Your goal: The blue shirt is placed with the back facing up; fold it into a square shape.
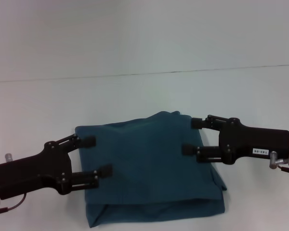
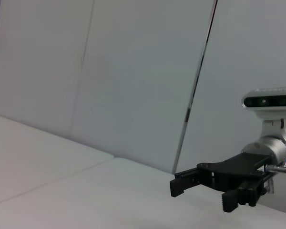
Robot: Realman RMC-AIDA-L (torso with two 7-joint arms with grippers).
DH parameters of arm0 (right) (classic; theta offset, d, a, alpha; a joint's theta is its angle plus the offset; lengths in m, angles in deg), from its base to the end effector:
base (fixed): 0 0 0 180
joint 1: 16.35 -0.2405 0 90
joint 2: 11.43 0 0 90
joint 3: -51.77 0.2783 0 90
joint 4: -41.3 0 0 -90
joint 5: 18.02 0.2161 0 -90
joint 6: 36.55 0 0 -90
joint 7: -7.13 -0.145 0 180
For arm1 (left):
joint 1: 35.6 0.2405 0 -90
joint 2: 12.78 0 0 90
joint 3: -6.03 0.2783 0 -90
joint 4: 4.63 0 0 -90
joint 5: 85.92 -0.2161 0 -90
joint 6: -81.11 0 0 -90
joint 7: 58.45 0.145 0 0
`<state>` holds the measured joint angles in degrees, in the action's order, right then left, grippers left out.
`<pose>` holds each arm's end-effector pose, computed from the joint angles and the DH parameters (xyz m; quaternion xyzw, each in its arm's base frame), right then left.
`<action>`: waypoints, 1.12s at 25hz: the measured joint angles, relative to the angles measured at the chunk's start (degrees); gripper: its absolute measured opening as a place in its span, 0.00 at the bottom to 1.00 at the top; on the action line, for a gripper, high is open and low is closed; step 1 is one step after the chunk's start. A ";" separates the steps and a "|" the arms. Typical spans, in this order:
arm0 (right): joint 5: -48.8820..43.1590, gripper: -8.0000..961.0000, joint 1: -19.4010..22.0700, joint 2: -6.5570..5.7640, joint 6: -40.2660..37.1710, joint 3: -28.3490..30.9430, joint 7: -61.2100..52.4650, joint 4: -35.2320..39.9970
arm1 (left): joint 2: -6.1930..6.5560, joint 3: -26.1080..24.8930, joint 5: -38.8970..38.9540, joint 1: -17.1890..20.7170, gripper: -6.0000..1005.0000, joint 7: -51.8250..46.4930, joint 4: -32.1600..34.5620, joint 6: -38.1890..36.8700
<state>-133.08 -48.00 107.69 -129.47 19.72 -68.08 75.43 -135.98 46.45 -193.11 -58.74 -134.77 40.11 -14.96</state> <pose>0.2787 0.3437 -0.0075 -0.9249 0.2051 0.2911 0.1336 -0.2750 0.3099 -0.0104 -0.9221 -0.1837 -0.3136 0.1331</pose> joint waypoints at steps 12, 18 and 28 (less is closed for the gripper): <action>-0.10 0.97 -0.22 -3.11 -2.87 -8.67 -5.58 0.67 | 0.50 0.21 -3.16 -0.44 0.92 -1.45 0.04 -0.74; -0.61 0.97 -1.45 -4.22 -3.36 -11.64 -8.99 1.19 | 0.77 0.28 -5.15 -1.02 0.92 -4.00 0.22 -0.87; -5.64 0.97 -4.64 -3.91 -3.53 -12.28 -13.14 2.99 | 1.98 0.99 -5.92 -2.03 0.92 -10.19 0.42 -1.06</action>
<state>-138.71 -52.64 103.78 -133.00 7.43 -81.22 78.42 -134.00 47.44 -199.03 -60.77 -144.96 40.53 -16.01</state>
